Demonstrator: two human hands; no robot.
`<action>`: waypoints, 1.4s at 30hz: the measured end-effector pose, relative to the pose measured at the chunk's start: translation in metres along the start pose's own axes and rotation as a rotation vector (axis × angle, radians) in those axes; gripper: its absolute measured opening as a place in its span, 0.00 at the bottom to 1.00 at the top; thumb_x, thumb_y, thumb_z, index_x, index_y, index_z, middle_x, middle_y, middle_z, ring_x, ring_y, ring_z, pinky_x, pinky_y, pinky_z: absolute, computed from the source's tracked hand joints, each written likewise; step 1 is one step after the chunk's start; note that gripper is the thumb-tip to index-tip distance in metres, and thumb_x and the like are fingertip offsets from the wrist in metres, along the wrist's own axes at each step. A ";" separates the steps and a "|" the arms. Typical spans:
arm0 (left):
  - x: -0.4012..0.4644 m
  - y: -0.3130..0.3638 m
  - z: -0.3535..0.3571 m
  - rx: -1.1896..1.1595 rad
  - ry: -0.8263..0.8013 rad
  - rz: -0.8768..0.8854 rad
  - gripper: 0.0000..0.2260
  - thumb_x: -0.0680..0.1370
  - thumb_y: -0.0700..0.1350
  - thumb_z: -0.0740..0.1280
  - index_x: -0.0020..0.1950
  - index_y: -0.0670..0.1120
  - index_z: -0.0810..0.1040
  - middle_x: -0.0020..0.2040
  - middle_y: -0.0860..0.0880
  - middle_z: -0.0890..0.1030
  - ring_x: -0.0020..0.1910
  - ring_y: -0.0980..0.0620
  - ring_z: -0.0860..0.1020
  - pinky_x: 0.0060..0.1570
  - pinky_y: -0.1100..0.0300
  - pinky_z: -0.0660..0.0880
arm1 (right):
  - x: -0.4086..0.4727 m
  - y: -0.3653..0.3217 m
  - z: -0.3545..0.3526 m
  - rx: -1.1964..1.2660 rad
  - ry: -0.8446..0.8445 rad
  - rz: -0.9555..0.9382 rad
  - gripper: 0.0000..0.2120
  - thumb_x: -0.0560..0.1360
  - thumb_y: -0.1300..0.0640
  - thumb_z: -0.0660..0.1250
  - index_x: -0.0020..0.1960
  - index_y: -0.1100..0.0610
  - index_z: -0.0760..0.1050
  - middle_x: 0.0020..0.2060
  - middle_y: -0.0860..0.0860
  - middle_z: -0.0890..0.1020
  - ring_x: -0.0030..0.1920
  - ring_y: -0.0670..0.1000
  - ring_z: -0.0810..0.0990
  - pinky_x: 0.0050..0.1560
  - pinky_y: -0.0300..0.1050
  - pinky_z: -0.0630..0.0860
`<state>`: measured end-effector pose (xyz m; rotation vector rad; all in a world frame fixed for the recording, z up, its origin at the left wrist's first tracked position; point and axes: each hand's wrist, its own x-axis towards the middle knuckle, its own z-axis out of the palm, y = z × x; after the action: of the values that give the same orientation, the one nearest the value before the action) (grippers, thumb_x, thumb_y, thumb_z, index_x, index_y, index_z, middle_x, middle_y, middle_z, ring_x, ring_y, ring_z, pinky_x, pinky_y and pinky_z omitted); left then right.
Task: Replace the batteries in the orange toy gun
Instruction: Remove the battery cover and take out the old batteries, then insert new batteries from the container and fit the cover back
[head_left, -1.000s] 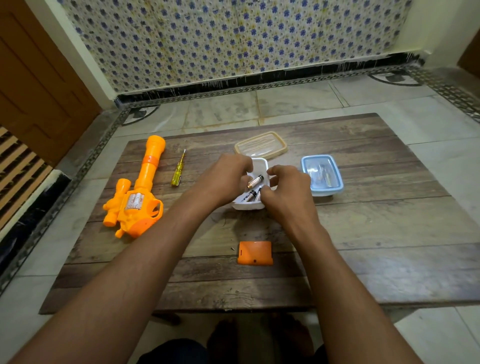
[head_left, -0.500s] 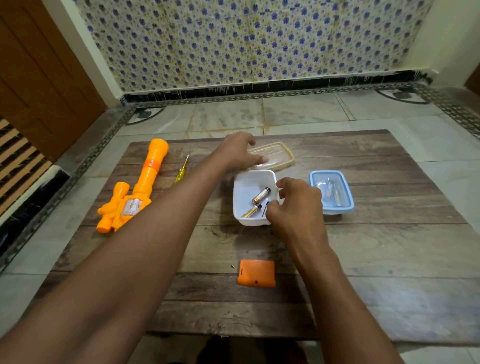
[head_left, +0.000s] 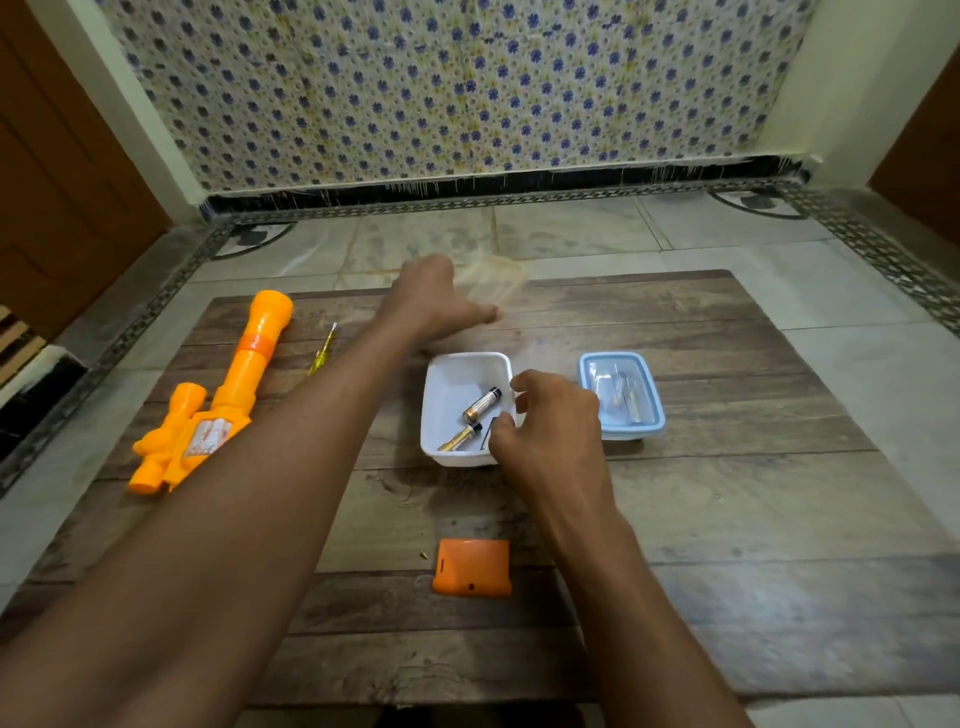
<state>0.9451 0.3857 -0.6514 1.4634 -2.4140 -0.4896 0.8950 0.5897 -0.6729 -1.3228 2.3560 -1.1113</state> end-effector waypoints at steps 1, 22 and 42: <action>-0.010 0.001 -0.007 -0.084 0.056 -0.033 0.31 0.68 0.65 0.79 0.59 0.43 0.79 0.57 0.43 0.80 0.50 0.48 0.76 0.43 0.54 0.72 | -0.001 -0.001 0.000 0.015 -0.006 0.003 0.15 0.76 0.61 0.68 0.61 0.60 0.81 0.53 0.56 0.85 0.54 0.55 0.83 0.52 0.48 0.80; -0.172 -0.003 0.013 -0.247 0.178 -0.176 0.22 0.82 0.55 0.69 0.70 0.43 0.74 0.66 0.43 0.71 0.63 0.43 0.75 0.53 0.60 0.66 | -0.007 0.010 0.003 0.268 -0.111 0.099 0.14 0.82 0.48 0.65 0.48 0.56 0.84 0.36 0.52 0.86 0.39 0.53 0.86 0.45 0.59 0.84; -0.153 -0.011 0.004 -0.798 0.143 -0.474 0.27 0.82 0.69 0.50 0.41 0.51 0.76 0.49 0.46 0.84 0.52 0.44 0.82 0.60 0.46 0.78 | 0.002 0.004 0.009 0.262 -0.083 -0.070 0.05 0.77 0.55 0.70 0.45 0.56 0.83 0.33 0.49 0.83 0.35 0.48 0.83 0.39 0.51 0.83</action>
<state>1.0211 0.5182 -0.6688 1.5655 -1.4445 -1.2215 0.8959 0.5843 -0.6817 -1.3368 2.0378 -1.3063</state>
